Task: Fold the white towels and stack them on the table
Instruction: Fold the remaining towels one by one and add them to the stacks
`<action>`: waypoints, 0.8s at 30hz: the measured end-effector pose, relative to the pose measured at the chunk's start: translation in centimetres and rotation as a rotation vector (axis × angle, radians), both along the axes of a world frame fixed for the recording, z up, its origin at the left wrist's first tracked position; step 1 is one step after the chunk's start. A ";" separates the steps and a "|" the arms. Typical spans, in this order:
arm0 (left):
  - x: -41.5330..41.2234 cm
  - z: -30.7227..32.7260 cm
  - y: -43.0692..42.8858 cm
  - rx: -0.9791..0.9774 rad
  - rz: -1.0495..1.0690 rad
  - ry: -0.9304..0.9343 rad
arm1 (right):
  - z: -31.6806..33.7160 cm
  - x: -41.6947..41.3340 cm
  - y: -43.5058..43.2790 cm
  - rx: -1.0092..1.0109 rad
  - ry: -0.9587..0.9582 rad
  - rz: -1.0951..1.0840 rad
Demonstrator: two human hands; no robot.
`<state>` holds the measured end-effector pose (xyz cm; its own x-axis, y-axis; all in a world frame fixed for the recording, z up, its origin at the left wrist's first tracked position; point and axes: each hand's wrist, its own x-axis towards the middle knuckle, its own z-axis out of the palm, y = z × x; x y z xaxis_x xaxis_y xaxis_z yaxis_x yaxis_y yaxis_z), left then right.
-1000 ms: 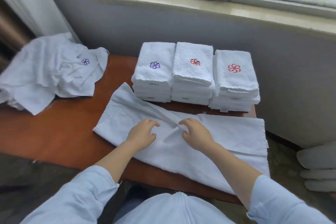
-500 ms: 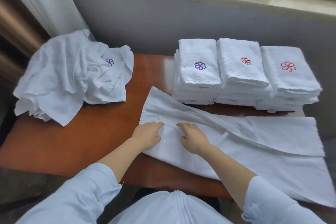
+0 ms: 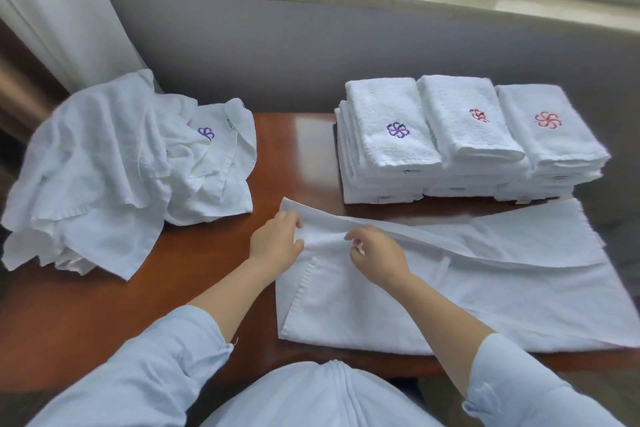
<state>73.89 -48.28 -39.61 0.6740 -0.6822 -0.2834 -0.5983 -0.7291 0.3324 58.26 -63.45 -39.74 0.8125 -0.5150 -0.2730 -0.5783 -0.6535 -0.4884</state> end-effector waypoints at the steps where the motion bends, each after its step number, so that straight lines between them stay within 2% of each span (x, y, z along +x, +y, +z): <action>1: 0.5 0.0 -0.2 -0.008 0.027 -0.023 | 0.2 0.5 0.0 -0.027 -0.031 -0.008; 4: 2.2 -0.3 -0.9 -0.018 0.100 -0.012 | 0.6 2.2 -0.4 -0.115 -0.059 0.015; 10: 4.6 -1.6 -0.7 -0.007 0.209 0.191 | 0.2 6.3 -0.7 -0.146 0.020 0.044; 15: 5.6 -2.6 0.5 0.010 0.172 0.332 | -0.6 9.0 -0.3 -0.183 0.063 0.082; 19: 6.3 -3.1 0.9 0.040 0.171 0.381 | -0.5 9.6 -0.6 -0.208 0.013 0.068; 21: 6.6 -2.9 0.6 -0.006 0.215 0.422 | 0.2 9.8 -1.1 -0.195 -0.042 0.036; 24: 7.2 -2.0 -0.4 -0.201 0.365 0.499 | 2.0 10.1 -1.8 -0.201 -0.177 0.015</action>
<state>81.13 -48.71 -41.57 0.6930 -0.5067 -0.5129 -0.0621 -0.7507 0.6578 68.36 -65.25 -37.76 0.8464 -0.5322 -0.0197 -0.4852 -0.7553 -0.4405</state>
